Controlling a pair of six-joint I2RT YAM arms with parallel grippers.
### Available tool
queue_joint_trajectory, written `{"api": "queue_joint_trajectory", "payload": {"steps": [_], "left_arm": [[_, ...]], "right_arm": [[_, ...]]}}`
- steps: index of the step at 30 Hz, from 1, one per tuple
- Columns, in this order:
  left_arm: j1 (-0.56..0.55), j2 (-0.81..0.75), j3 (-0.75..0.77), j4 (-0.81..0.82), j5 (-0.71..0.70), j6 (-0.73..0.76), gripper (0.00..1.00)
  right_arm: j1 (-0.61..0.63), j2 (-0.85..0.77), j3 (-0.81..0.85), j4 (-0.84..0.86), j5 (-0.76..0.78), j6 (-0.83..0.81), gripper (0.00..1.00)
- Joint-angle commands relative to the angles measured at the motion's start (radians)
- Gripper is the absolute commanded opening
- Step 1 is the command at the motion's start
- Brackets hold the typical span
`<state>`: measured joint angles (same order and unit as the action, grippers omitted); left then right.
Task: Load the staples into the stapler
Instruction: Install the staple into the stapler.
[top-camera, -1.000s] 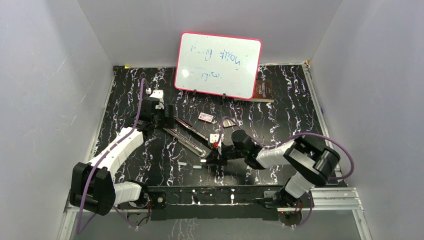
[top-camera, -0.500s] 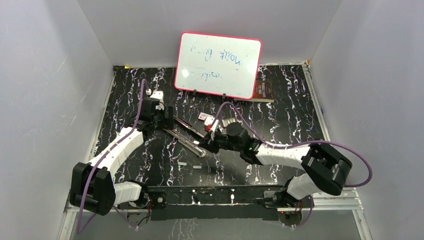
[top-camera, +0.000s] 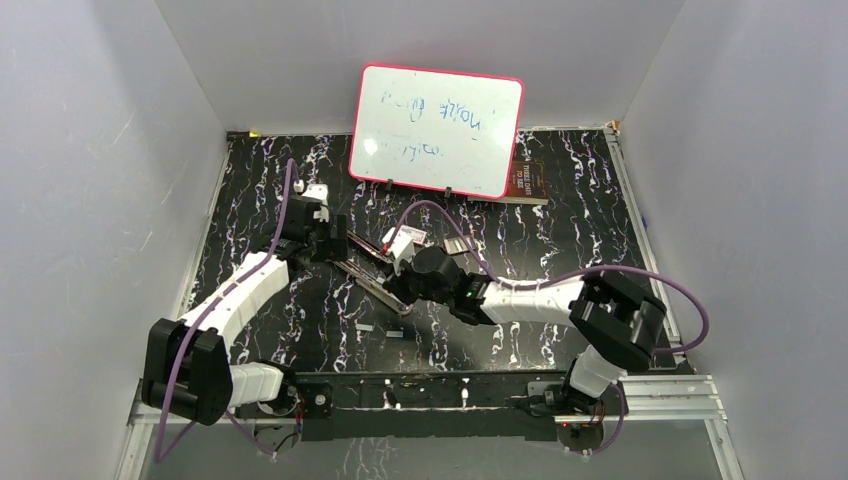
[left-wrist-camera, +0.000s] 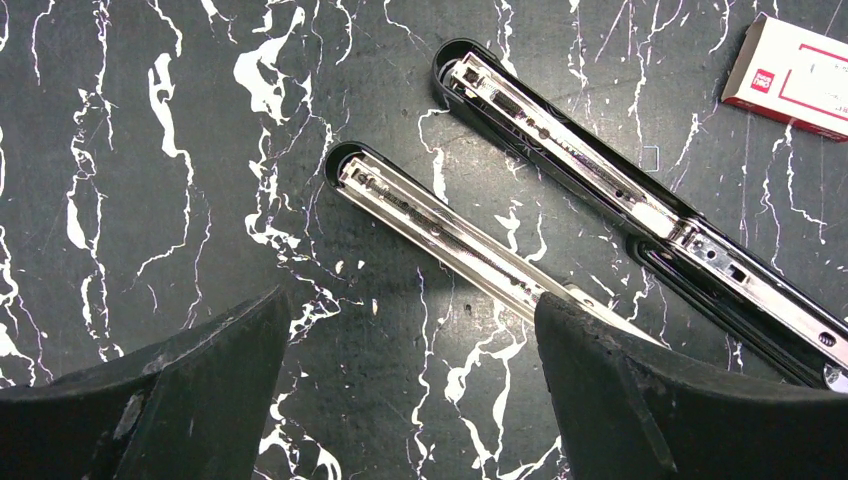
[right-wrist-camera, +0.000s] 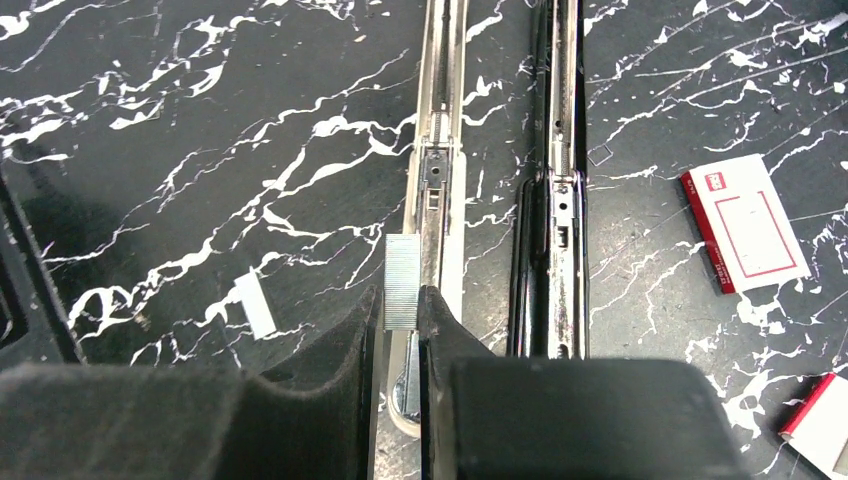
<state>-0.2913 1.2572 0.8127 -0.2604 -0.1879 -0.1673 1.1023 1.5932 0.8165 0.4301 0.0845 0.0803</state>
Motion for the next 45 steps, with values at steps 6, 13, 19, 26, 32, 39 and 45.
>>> {"api": "queue_joint_trajectory", "payload": {"steps": [6,13,19,26,32,39,45], "left_arm": [[-0.017,-0.008,0.018,-0.011,-0.039,0.013,0.92],[-0.019,-0.007,0.015,-0.004,-0.04,0.019,0.92],[-0.019,-0.007,0.014,0.0,-0.039,0.023,0.92],[-0.02,-0.007,0.014,0.0,-0.04,0.025,0.92],[-0.021,-0.008,0.013,0.001,-0.039,0.025,0.92],[-0.021,-0.008,0.014,0.001,-0.039,0.027,0.92],[-0.022,-0.011,0.014,0.003,-0.036,0.028,0.92]], "right_arm": [[0.007,0.078,0.084,0.006,0.042,0.052,0.0],[0.007,0.098,0.076,0.031,0.038,0.059,0.0],[0.006,0.115,0.081,0.044,0.031,0.058,0.0],[0.007,0.128,0.09,0.043,0.035,0.055,0.0],[0.006,0.135,0.092,0.037,0.039,0.056,0.01],[0.007,0.143,0.099,0.024,0.041,0.055,0.01],[0.007,0.143,0.107,0.008,0.048,0.054,0.01]]}}
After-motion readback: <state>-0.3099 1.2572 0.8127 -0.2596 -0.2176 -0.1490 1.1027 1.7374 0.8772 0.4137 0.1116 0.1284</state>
